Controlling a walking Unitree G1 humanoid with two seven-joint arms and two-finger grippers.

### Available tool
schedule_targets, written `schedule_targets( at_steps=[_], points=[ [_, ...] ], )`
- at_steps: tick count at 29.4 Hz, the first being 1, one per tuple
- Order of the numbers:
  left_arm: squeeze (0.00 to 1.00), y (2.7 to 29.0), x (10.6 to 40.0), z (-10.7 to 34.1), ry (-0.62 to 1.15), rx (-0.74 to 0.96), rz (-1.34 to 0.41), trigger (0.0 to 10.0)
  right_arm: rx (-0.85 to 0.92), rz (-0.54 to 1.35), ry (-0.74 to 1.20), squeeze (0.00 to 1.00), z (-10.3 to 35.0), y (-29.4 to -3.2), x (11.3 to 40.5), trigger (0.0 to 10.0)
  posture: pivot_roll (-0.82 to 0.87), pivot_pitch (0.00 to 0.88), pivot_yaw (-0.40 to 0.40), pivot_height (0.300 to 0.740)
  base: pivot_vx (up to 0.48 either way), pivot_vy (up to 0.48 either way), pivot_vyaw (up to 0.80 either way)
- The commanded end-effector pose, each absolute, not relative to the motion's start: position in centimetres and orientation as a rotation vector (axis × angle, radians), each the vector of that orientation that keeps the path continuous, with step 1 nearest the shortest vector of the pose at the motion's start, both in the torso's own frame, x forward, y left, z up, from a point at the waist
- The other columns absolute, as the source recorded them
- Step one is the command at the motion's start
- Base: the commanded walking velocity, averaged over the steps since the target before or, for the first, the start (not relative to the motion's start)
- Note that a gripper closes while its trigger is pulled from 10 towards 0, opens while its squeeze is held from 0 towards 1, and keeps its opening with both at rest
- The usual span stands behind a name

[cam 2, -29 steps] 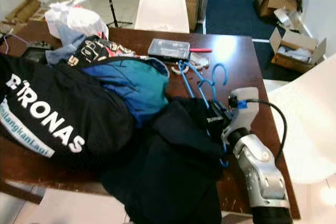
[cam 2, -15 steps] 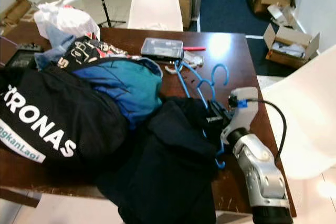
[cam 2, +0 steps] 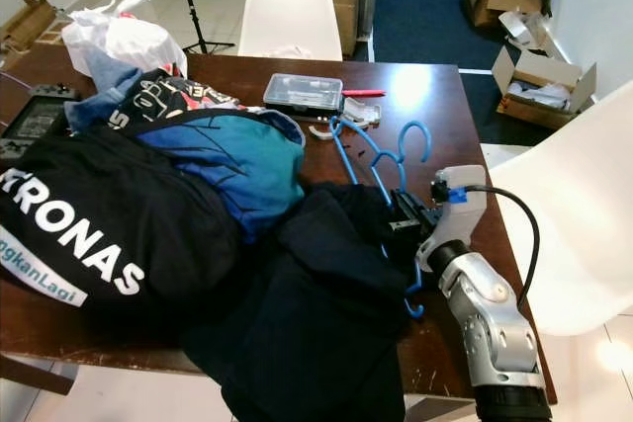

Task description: Hang hanger

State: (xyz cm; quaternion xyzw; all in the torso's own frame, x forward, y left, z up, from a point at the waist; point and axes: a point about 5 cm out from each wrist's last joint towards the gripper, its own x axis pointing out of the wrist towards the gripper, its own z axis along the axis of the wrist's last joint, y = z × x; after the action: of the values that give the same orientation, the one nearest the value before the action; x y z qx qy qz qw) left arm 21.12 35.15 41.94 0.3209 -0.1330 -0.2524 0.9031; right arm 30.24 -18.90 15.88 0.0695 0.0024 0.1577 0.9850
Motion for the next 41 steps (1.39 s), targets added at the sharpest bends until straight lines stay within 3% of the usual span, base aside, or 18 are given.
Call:
schedule_targets(
  at_steps=[1, 2, 4, 6, 11, 13, 17, 21, 27, 32, 36, 41],
  points=[
    [0.00, 36.3, 22.4, 41.2, -0.269, 0.631, -0.392, 10.0, 0.156, 0.296, 0.117, 0.00, 13.4, -19.1, 29.9, 10.0, 0.06, 0.153, 0.028, 0.740, 0.000, 0.000, 0.00],
    [0.00, 37.6, 23.9, 40.8, -0.274, 0.603, -0.241, 10.0, 0.155, 0.296, 0.117, 0.00, 13.4, -19.1, 29.9, 10.0, 0.06, 0.150, 0.028, 0.740, 0.000, 0.000, 0.00],
    [0.00, 38.1, 24.8, 40.4, -0.269, 0.581, -0.158, 10.0, 0.154, 0.296, 0.118, 0.00, 13.4, -19.1, 29.9, 10.0, 0.06, 0.150, 0.028, 0.740, 0.000, 0.000, 0.00],
    [0.00, 39.9, 27.2, 36.7, -0.190, 0.442, -0.034, 10.0, 0.150, 0.292, 0.118, 0.00, 13.4, -19.2, 29.9, 10.0, 0.05, 0.150, 0.027, 0.740, 0.000, 0.000, 0.00],
    [0.00, 40.1, 28.2, 34.1, -0.130, 0.364, -0.024, 10.0, 0.148, 0.289, 0.119, 0.00, 13.4, -19.3, 29.9, 10.0, 0.04, 0.156, 0.024, 0.740, 0.000, 0.000, 0.00],
    [0.00, 39.8, 29.4, 31.7, -0.098, 0.221, -0.054, 10.0, 0.144, 0.288, 0.121, 0.00, 13.6, -19.5, 29.9, 10.0, 0.03, 0.165, 0.016, 0.740, 0.000, 0.000, 0.00],
    [0.00, 39.3, 30.6, 30.1, -0.097, 0.097, -0.063, 10.0, 0.137, 0.288, 0.124, 0.00, 13.6, -19.6, 29.9, 10.0, 0.02, 0.172, 0.013, 0.740, 0.000, 0.000, 0.00],
    [0.00, 38.8, 31.7, 29.2, -0.087, 0.057, -0.062, 10.0, 0.129, 0.284, 0.125, 0.00, 13.7, -19.8, 29.9, 10.0, 0.01, 0.180, 0.014, 0.740, 0.000, 0.000, 0.00],
    [0.00, 37.5, 33.0, 27.7, -0.026, 0.025, -0.142, 10.0, 0.121, 0.276, 0.128, 0.00, 13.7, -20.1, 29.7, 10.0, 0.00, 0.188, 0.011, 0.740, 0.000, 0.000, 0.00],
    [0.00, 35.1, 33.5, 25.7, 0.073, 0.055, -0.368, 10.0, 0.117, 0.273, 0.131, 0.00, 13.7, -20.3, 29.7, 10.0, 0.00, 0.194, 0.009, 0.740, 0.000, 0.000, 0.00],
    [0.00, 32.9, 33.2, 24.5, 0.136, 0.128, -0.569, 10.0, 0.116, 0.271, 0.133, 0.00, 13.7, -20.4, 29.7, 10.0, -0.01, 0.200, 0.008, 0.740, 0.000, 0.000, 0.00],
    [0.00, 31.7, 32.6, 23.8, 0.186, 0.240, -0.642, 10.0, 0.119, 0.270, 0.134, 0.00, 13.7, -20.4, 29.6, 10.0, 0.00, 0.204, 0.009, 0.740, 0.000, 0.000, 0.00]
  ],
)
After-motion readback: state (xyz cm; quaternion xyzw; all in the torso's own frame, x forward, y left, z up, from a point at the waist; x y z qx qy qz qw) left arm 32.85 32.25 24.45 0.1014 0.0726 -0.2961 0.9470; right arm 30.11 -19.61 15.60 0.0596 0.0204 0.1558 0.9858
